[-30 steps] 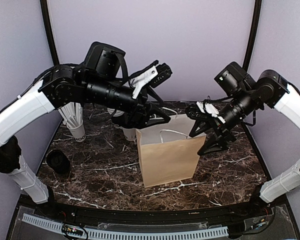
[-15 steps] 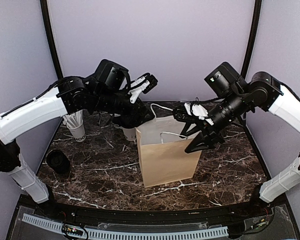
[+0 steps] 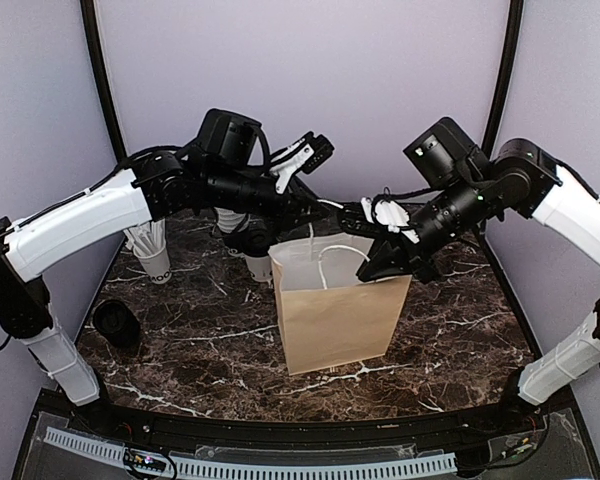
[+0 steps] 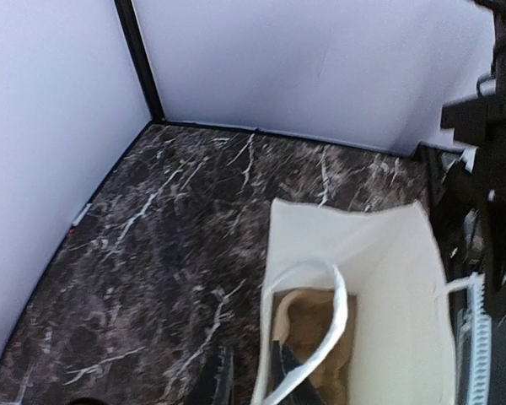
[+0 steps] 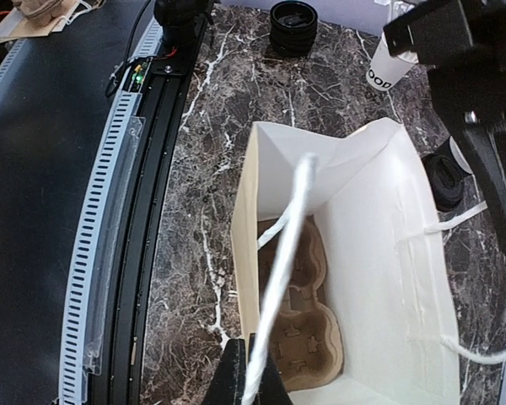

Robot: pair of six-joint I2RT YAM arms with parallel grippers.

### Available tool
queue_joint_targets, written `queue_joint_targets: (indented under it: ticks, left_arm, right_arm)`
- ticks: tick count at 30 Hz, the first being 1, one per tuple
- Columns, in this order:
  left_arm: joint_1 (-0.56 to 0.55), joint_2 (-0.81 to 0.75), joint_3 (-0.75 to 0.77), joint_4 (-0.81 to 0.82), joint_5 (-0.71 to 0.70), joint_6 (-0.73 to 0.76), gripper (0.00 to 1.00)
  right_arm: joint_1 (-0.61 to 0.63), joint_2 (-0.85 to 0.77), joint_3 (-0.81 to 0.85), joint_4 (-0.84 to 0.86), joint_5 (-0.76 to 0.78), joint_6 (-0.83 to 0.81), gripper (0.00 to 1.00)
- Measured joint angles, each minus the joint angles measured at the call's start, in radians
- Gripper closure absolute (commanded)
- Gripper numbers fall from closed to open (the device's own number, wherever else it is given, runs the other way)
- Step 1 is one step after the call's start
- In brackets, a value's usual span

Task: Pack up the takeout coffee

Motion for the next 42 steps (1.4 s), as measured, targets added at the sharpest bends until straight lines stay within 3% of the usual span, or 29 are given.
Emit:
queue_joint_targets:
  ticks: [3, 20, 42]
  left_arm:
    - [0.0, 0.072, 0.089, -0.001, 0.045, 0.008, 1.0]
    - [0.0, 0.173, 0.5, -0.085, -0.003, -0.012, 1.0]
    - [0.0, 0.211, 0.523, -0.134, -0.058, 0.019, 1.0]
  right_arm:
    - [-0.008, 0.0, 0.011, 0.016, 0.033, 0.001, 1.0]
    - [-0.062, 0.008, 0.33, 0.096, 0.089, 0.001, 1.0]
    - [-0.062, 0.042, 0.327, 0.098, 0.097, -0.004, 1.0]
